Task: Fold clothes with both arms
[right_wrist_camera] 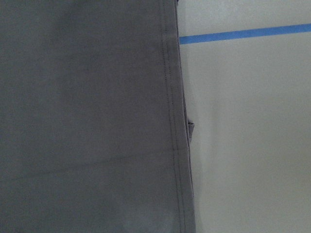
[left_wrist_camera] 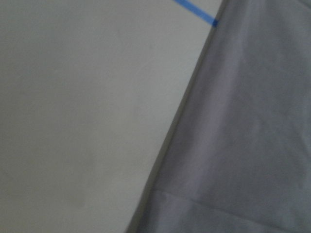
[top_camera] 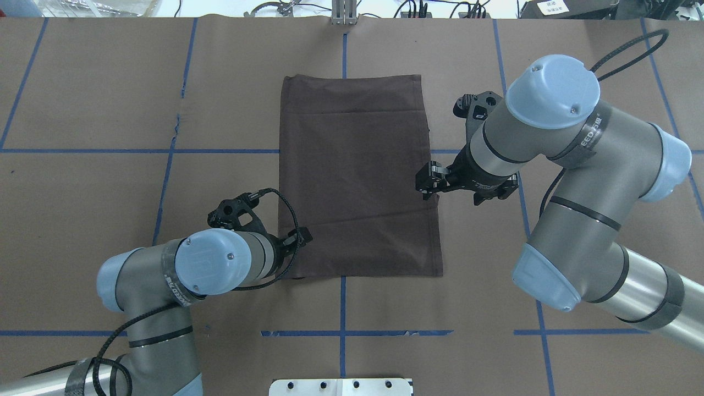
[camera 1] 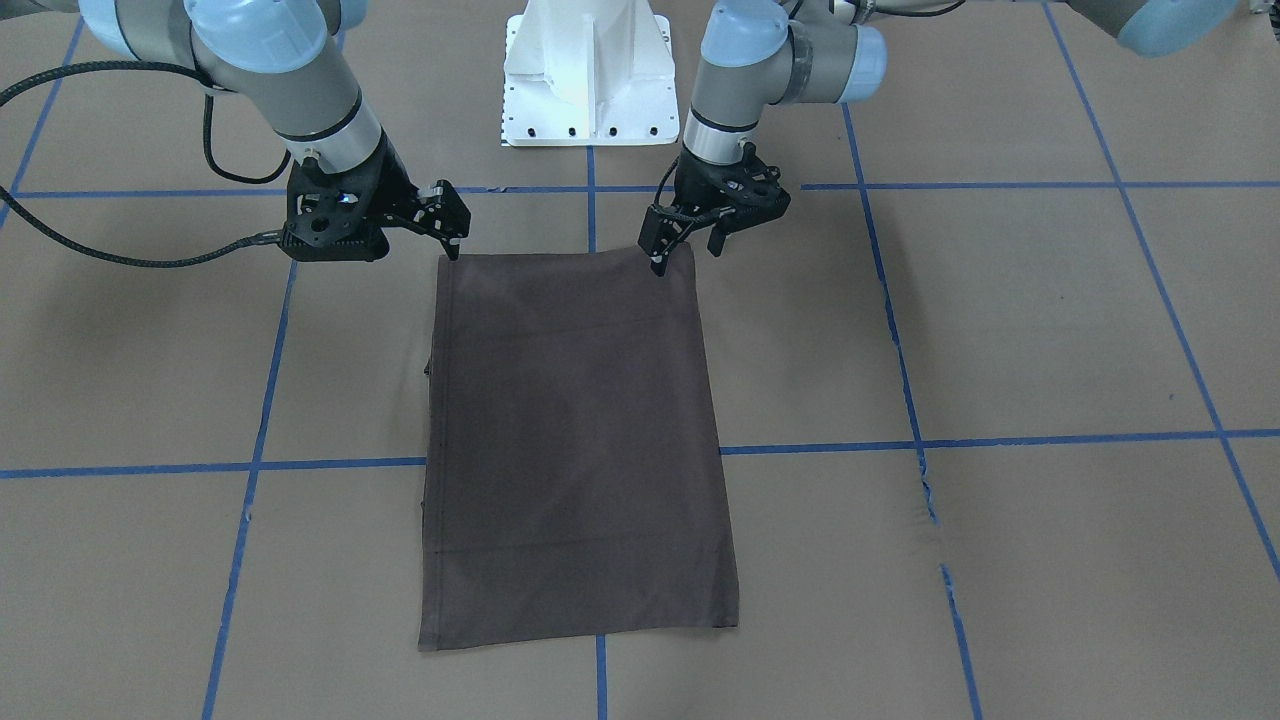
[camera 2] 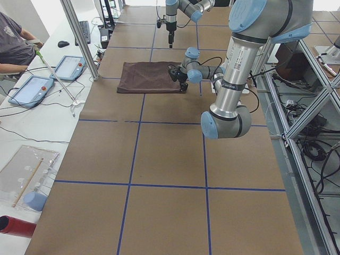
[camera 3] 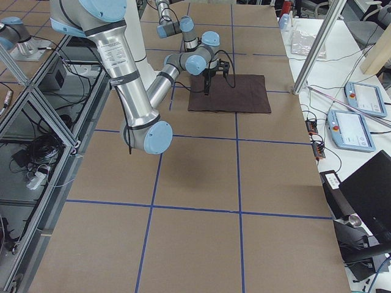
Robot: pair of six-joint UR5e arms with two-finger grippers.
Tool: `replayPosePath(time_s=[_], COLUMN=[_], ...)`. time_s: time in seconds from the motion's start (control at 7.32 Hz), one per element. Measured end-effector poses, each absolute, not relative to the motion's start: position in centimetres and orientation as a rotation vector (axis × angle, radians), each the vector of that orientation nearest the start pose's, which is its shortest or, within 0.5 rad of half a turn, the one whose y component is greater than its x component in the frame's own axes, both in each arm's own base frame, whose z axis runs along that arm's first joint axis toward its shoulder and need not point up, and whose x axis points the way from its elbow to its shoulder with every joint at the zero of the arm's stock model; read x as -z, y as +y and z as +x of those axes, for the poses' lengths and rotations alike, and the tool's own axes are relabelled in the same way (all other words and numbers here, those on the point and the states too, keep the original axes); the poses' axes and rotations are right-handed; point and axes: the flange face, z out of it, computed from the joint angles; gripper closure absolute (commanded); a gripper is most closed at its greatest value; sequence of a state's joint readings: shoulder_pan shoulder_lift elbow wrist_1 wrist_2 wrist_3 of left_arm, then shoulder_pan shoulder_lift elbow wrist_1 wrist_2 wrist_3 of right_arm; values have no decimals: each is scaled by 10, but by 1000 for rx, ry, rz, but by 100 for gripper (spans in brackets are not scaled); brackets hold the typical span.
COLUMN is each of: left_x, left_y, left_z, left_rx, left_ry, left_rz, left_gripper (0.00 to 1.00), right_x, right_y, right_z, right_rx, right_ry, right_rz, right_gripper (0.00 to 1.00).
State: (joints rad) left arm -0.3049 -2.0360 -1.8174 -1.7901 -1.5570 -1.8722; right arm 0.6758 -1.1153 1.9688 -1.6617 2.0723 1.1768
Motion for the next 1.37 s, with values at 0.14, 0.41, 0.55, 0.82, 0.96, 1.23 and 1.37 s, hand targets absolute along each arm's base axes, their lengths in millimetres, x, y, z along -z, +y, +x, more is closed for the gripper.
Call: replayPosePath(time_s=[0.14, 0.41, 0.55, 0.82, 0.96, 1.23, 1.37], left_x=[-266, -268, -269, -271, -271, -271, -271], left_y=[-303, -293, -293, -293, -293, -294, -294], left_z=[567, 576, 578, 579, 579, 579, 578], left_rx=[563, 563, 563, 563, 563, 566, 567], left_ry=[922, 902, 898, 893, 892, 891, 892], left_rz=[5, 9, 11, 13, 13, 15, 19], left_gripper=[11, 15, 17, 31, 50, 89, 100], right_x=[-243, -243, -243, -242, -242, -243, -243], right_y=[-428, -427, -427, -427, -427, -427, -427], right_z=[-397, -397, -397, -398, -398, -398, -398], right_rx=[-72, -72, -71, -70, -69, -70, -70], right_ry=[-885, -886, -886, -888, -888, -887, -887], right_rz=[-29, -29, -30, -30, -30, -31, -30], right_gripper=[0, 0, 0, 0, 0, 0, 0])
